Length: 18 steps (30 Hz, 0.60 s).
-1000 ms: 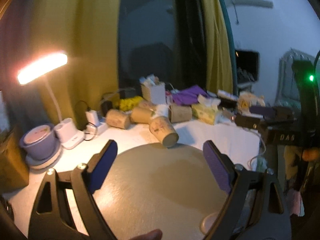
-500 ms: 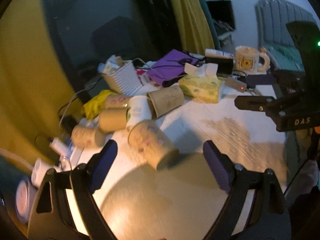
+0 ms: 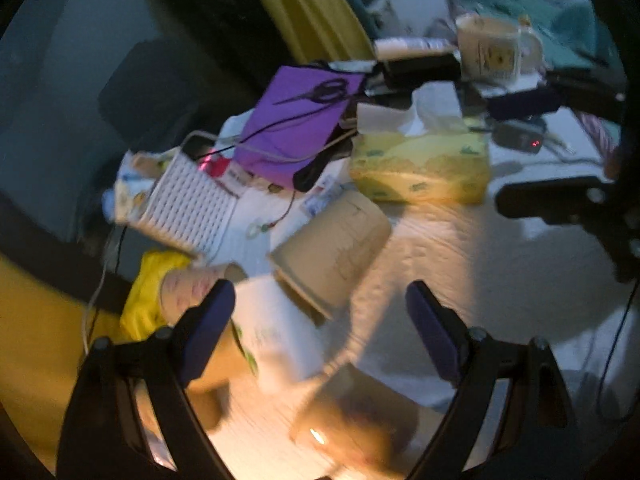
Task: Flip cup upright
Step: 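Move the left gripper toward the tan paper cup lying on its side, then close the left gripper on the tan paper cup and lift it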
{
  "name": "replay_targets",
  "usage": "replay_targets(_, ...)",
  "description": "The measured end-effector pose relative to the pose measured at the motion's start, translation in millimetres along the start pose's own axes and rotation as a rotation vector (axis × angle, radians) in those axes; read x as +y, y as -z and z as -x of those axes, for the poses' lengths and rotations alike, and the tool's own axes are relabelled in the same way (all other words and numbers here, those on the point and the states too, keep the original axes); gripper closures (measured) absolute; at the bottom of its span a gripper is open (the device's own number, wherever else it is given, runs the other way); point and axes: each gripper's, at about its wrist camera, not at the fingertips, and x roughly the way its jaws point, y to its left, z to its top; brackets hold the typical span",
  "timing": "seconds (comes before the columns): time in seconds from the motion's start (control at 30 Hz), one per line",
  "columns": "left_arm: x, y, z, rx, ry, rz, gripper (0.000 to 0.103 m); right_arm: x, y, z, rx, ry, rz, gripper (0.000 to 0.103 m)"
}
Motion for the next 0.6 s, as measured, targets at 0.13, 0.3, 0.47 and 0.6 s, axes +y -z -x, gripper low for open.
replay_targets(0.13,-1,-16,-27,0.043,0.055,-0.102,0.014,-9,-2,-8,0.012,0.004,-0.026,0.024)
replay_targets(0.3,-4,-29,-60,0.116,0.091,-0.183,0.015,-13,-5,-12,0.008,-0.001,-0.035,0.024)
replay_targets(0.47,-9,-40,-77,0.128,0.082,-0.241,0.015,-18,-3,-11,-0.001,-0.005,-0.053,0.024)
replay_targets(0.6,-20,-36,-90,0.161,0.099,-0.305,0.030,-21,-2,-5,-0.008,-0.005,-0.068,0.024)
